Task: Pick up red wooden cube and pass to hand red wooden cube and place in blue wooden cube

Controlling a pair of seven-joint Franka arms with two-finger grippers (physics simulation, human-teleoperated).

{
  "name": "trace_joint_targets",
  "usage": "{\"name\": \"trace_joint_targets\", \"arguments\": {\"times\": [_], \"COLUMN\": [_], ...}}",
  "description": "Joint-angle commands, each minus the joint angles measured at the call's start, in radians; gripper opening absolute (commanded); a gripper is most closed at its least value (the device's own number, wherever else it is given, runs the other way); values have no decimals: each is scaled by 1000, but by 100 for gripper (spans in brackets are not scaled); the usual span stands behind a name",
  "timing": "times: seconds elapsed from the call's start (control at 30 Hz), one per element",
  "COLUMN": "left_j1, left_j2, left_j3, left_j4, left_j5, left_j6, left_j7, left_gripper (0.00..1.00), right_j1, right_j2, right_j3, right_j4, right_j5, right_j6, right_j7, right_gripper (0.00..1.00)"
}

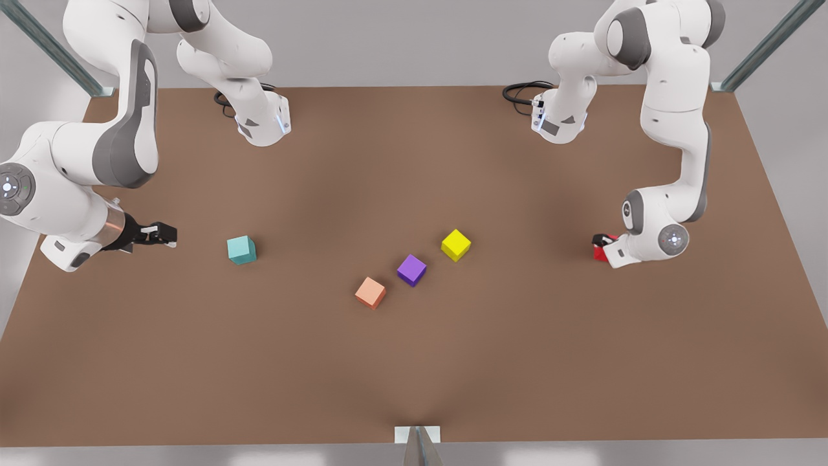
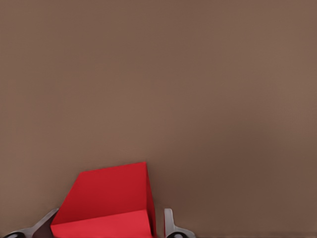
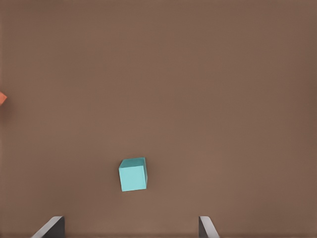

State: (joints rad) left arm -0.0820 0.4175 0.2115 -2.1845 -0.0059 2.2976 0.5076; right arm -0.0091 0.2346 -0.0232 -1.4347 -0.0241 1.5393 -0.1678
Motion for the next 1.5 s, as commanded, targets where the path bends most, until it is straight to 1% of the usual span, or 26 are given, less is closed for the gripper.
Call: {"name": "trace_joint_targets", "arguments": {"times": [0.0, 0.27, 0.37, 0.43, 0.53, 0.57, 0.6, 0.67, 0.7, 0.73, 0.77, 0.8, 0.87, 0.9, 0.93, 0.97, 1.0, 1.03, 1.07, 1.1, 1.17, 1.23, 1.3, 1.47], "left_j1": [1, 1, -1, -1, -4, -2, -1, -2, -1, -2, -2, -2, -2, -2, -2, -2, -4, -4, -4, -5, -10, -19, -27, -42], "left_j2": [4, 20, 20, 20, -2, -19, -10, 6, 6, 92, 179, 225, 369, 394, 425, 441, 486, 520, 547, 552, 572, 592, 593, 598], "left_j3": [0, 0, -1, -1, -6, -36, -72, -80, -107, -164, -218, -300, -397, -446, -529, -573, -612, -632, -650, -652, -678, -682, -682, -682], "left_j4": [-11, -8, -6, -4, 12, 38, 101, 157, 228, 448, 624, 710, 858, 870, 873, 879, 917, 950, 973, 974, 974, 991, 1000, 999], "left_j5": [1, 3, 9, 11, 3, -35, -115, -134, -217, -431, -571, -709, -951, -988, -1048, -1075, -1082, -1082, -1082, -1094, -1094, -1094, -1094, -1092], "left_j6": [3, 40, 40, 40, 11, -49, -147, -214, -326, -624, -814, -894, -885, -802, -676, -586, -547, -547, -541, -486, -368, -333, -294, -294], "left_j7": [-176, -282, -281, -277, -281, -279, -282, -281, -282, -276, -302, -374, -376, -373, -373, -373, -371, -370, -347, -305, -262, -261, -262, -262], "left_gripper": [100, 100, 74, 67, 67, 67, 67, 66, 66, 67, 67, 67, 67, 67, 67, 67, 67, 67, 66, 67, 67, 67, 67, 67], "right_j1": [0, 0, 0, 0, 0, 0, 0, 0, 1, -2, -6, -34, -51, -43, -37, -35, -35, -35, -34, -31, -22, -18, 3, 127], "right_j2": [-1, -1, 0, 0, -1, -1, -1, -1, 5, 25, 66, 135, 268, 319, 394, 455, 492, 514, 525, 538, 589, 589, 588, 589], "right_j3": [-1, 0, 0, 0, 0, 0, 0, 0, 0, 0, 0, -6, -1, 3, 5, 34, 68, 86, 88, 103, 106, 106, 106, 105], "right_j4": [0, -6, -6, -6, -12, -12, -12, -13, -12, -7, 0, 17, 46, 63, 111, 155, 188, 214, 226, 217, 224, 226, 177, 160], "right_j5": [1, 1, 1, 1, 1, 3, 1, 3, 4, 52, 105, 269, 530, 628, 739, 791, 819, 834, 868, 911, 990, 1007, 1073, 1239], "right_j6": [-1, 1, 1, 1, -1, 1, 1, -1, 2, 4, 5, 4, -13, -13, -13, -11, -10, -5, 10, 51, 102, 142, 206, 289], "right_j7": [-2, -2, -2, -2, -2, -2, -2, -4, -5, -38, -230, -540, -919, -1090, -1223, -1326, -1436, -1502, -1602, -1720, -1903, -1987, -2052, -2121], "right_gripper": [100, 100, 100, 100, 100, 100, 100, 100, 100, 100, 100, 100, 100, 100, 100, 100, 100, 100, 100, 100, 100, 100, 100, 100]}}
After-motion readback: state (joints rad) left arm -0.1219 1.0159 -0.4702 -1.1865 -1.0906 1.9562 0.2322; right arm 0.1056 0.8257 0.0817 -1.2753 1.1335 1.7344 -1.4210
